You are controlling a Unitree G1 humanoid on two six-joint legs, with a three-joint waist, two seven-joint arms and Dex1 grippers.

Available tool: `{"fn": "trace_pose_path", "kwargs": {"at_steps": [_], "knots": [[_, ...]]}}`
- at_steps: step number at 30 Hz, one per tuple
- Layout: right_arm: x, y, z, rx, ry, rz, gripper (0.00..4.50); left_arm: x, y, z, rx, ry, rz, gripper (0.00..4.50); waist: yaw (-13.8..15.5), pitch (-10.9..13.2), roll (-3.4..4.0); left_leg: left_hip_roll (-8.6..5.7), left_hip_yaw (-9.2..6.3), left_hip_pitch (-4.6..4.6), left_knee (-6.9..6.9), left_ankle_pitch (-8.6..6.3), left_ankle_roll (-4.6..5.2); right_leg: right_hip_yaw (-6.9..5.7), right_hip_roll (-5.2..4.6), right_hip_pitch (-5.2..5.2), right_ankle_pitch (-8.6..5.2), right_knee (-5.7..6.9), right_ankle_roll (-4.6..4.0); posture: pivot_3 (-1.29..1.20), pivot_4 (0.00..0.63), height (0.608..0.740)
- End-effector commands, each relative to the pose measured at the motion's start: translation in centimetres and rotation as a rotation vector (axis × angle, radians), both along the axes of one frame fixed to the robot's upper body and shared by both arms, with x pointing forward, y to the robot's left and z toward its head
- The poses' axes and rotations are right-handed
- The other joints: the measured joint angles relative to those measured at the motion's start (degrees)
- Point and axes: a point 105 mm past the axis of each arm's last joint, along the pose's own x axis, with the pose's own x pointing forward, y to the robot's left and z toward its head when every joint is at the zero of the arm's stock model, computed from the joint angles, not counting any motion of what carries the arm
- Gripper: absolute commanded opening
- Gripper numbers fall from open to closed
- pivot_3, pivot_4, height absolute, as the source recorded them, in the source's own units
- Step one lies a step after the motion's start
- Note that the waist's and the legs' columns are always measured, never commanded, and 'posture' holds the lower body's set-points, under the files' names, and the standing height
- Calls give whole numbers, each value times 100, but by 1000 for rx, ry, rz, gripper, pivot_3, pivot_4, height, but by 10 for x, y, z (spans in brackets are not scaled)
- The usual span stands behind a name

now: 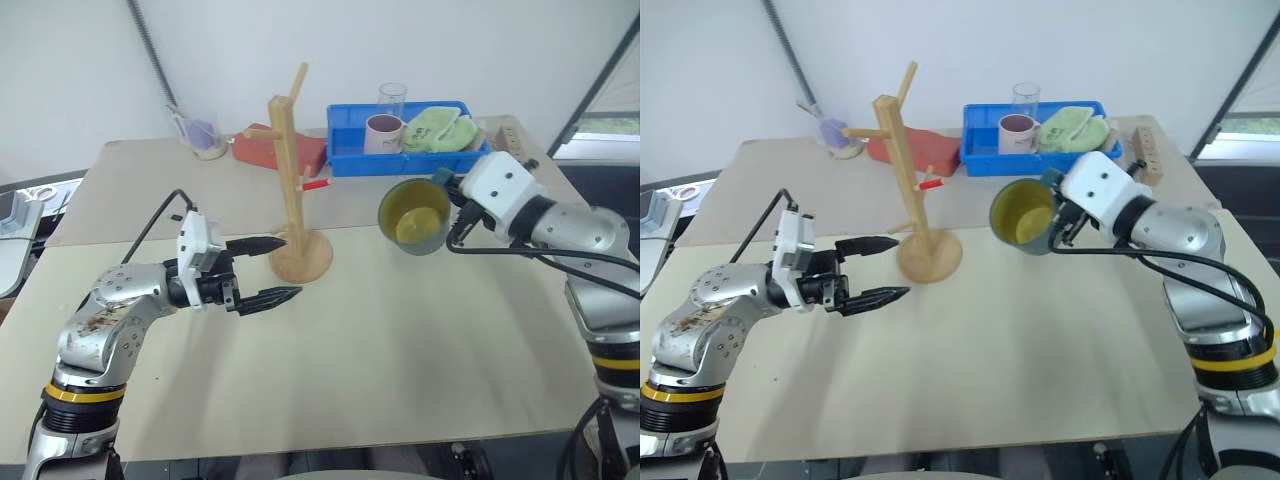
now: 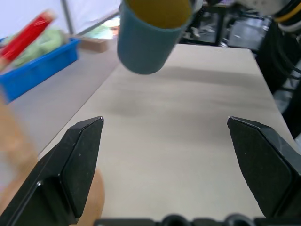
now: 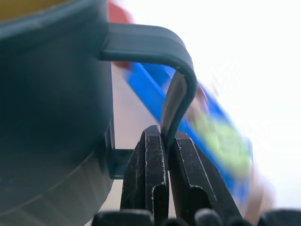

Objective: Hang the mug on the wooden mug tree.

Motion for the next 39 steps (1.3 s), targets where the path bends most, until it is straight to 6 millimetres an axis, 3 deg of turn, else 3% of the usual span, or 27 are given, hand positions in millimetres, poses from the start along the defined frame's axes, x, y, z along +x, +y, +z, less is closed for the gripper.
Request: {"fn": "trace_pose_path", "kwargs": {"at_steps": [1,7,16,31,32,38,39], "knots": [[3,34,17,-183,-56,155,46,4,20,25,-63,-75,95,4500,5,7,-2,-1,4,-2,0,0,0,0,-3,0,0,-1,0,0,150,721],[23,66,22,-328,-67,269,46,7,29,32,-56,-111,153,4500,27,7,-3,-1,10,-6,0,3,4,-3,-7,2,1,0,1,0,150,721],[40,95,29,-388,-124,342,46,0,8,42,-82,-120,107,4500,16,8,-3,1,4,8,-28,5,8,-2,3,9,25,17,41,0,150,721],[47,114,36,-416,-158,380,46,1,-19,64,-141,-138,54,4500,6,7,-2,1,-1,12,-28,5,8,-1,8,14,27,23,44,0,150,721],[47,114,37,-418,-157,381,817,1,-19,65,-141,-137,54,4500,6,7,-2,1,-2,11,-28,5,7,0,8,14,27,23,45,0,150,721],[42,107,47,-412,-185,393,2782,5,-14,61,-113,-138,82,4500,3,7,-2,1,-3,11,-28,5,8,2,10,16,28,26,45,0,150,721],[40,102,49,-413,-184,394,2782,6,-11,60,-100,-134,92,4500,4,7,-2,1,-3,11,-28,5,8,2,11,16,28,27,45,0,150,721]]}}
